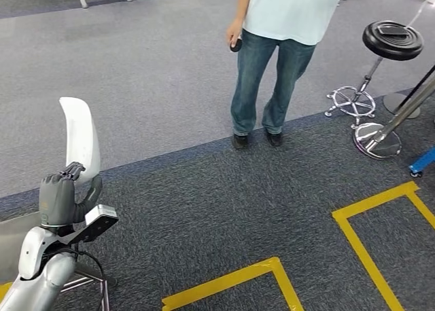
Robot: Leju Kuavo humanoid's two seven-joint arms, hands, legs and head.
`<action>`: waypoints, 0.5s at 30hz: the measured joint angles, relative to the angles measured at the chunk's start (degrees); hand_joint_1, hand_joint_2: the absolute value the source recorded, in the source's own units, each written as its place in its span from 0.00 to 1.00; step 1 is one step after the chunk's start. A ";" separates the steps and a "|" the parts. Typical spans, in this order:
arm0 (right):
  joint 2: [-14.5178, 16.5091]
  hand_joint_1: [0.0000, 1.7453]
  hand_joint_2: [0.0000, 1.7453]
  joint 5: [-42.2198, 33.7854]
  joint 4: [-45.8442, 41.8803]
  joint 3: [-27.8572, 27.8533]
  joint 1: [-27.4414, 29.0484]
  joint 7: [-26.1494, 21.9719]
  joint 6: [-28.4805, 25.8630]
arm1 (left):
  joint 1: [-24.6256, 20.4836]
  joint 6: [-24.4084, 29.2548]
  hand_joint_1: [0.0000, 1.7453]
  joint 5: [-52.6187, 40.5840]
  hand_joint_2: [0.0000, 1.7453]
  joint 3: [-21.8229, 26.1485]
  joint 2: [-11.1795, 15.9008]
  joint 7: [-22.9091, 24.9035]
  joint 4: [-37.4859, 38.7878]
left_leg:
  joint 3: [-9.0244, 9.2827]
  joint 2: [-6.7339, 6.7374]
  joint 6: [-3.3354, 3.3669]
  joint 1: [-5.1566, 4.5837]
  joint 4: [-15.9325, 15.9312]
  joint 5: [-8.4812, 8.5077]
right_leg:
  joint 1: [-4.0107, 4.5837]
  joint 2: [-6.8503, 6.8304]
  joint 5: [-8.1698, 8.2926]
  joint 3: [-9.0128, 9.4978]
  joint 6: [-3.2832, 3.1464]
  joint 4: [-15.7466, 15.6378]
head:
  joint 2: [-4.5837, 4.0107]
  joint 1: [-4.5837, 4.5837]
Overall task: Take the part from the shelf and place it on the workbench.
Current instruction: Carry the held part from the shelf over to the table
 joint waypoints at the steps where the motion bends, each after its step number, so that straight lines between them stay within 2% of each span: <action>1: -0.07 0.00 0.00 0.00 0.02 0.00 0.00 0.02 0.12 | -0.19 0.00 1.00 0.00 1.00 -0.01 -0.05 -0.01 0.01 | -0.01 -0.79 -0.04 -0.02 0.02 0.03 | 0.15 1.61 1.87 1.59 -0.58 -3.85 | 0.00 -0.04; 2: -0.13 0.00 0.00 0.01 0.04 0.01 0.00 0.03 0.22 | -0.35 -0.01 1.00 0.05 1.00 -0.01 -0.11 -0.02 0.02 | -0.13 -1.52 -0.17 0.09 0.03 0.10 | 0.30 2.91 2.90 2.91 -0.95 -6.63 | 0.00 0.01; 3: -0.20 0.00 0.00 0.01 0.07 0.01 -0.02 0.04 0.34 | -0.45 -0.01 1.00 0.11 1.00 -0.02 -0.17 -0.04 0.04 | -0.32 -2.26 -0.41 0.26 -0.02 0.25 | 0.36 3.78 3.24 3.71 -1.19 -8.18 | 0.00 0.08; 4: -0.25 0.00 0.00 0.01 0.08 0.02 -0.05 0.06 0.47 | -0.48 -0.02 1.00 0.17 1.00 -0.03 -0.20 -0.07 0.07 | -0.51 -3.00 -0.75 0.38 -0.10 0.46 | 0.36 3.69 3.13 4.06 -1.28 -8.58 | 0.00 0.17; 5: -0.25 0.00 0.00 0.01 0.08 0.02 -0.08 0.06 0.56 | -0.47 -0.02 1.00 0.25 1.00 -0.03 -0.17 -0.11 0.08 | -0.65 -3.79 -1.15 0.51 -0.31 0.71 | 0.40 2.98 3.25 4.40 -1.23 -9.05 | 0.00 0.30; 6: -0.25 0.00 0.00 0.01 0.08 0.03 -0.12 0.07 0.62 | -0.42 -0.02 1.00 0.27 1.00 -0.04 -0.14 -0.14 0.09 | -0.75 -3.79 -1.42 0.50 -0.29 0.74 | 0.29 2.13 3.55 4.71 -1.17 -9.62 | 0.00 0.32; 7: -0.25 0.00 0.00 0.00 0.08 0.03 -0.12 0.05 0.66 | -0.49 -0.01 1.00 0.30 1.00 -0.04 -0.09 -0.17 0.11 | -1.12 -2.61 -1.64 0.32 0.48 0.15 | 0.19 1.20 3.89 5.15 -1.19 -10.39 | 0.00 0.23; 8: -0.24 0.00 0.00 0.00 0.08 0.04 -0.08 0.05 0.72 | -0.66 -0.01 1.00 0.34 1.00 -0.05 -0.07 -0.19 0.13 | -1.95 -0.79 -1.84 0.14 2.32 -1.05 | 0.11 0.17 4.20 5.55 -1.20 -11.10 | 0.00 0.10; 10: -0.23 0.00 0.00 0.01 0.05 0.04 0.05 0.04 0.89 | -0.96 -0.01 1.00 0.45 1.00 -0.12 -0.11 -0.19 0.22 | -4.85 3.20 -2.27 0.05 8.78 -4.58 | 0.13 -1.82 4.27 5.94 -1.35 -11.60 | 0.00 -0.08; 11: -0.23 0.00 0.00 0.00 0.03 0.04 0.09 0.06 0.95 | -0.95 -0.01 1.00 0.50 1.00 -0.17 -0.15 -0.19 0.30 | -6.26 3.97 -2.56 0.19 11.89 -5.83 | 0.15 -2.80 4.14 5.94 -1.36 -11.52 | 0.00 -0.09; 12: -0.23 0.00 0.00 0.00 0.02 0.04 0.11 0.08 0.97 | -0.87 -0.02 1.00 0.54 1.00 -0.21 -0.16 -0.19 0.39 | -7.00 4.36 -2.82 0.36 13.64 -6.19 | 0.12 -3.72 3.97 5.94 -1.32 -11.41 | 0.00 -0.09; 13: -0.22 0.00 0.00 -0.01 0.01 0.04 0.10 0.09 0.97 | -0.79 -0.02 1.00 0.56 1.00 -0.25 -0.16 -0.19 0.48 | -6.71 4.64 -3.08 0.54 13.30 -5.47 | 0.05 -4.61 3.79 5.96 -1.20 -11.29 | 0.00 -0.10; 14: -0.22 0.00 0.00 -0.01 -0.03 0.04 0.07 0.10 0.98 | -0.77 -0.03 1.00 0.58 1.00 -0.28 -0.15 -0.19 0.53 | -5.29 5.14 -3.32 0.70 10.73 -3.83 | -0.05 -5.45 3.56 5.99 -1.00 -11.07 | 0.00 -0.10; 15: -0.21 0.00 0.00 0.00 -0.06 0.04 0.04 0.11 0.98 | -0.80 -0.03 1.00 0.60 1.00 -0.29 -0.15 -0.19 0.55 | -3.22 6.15 -3.51 0.76 6.81 -2.17 | -0.15 -6.25 3.24 6.02 -0.71 -10.75 | 0.00 -0.10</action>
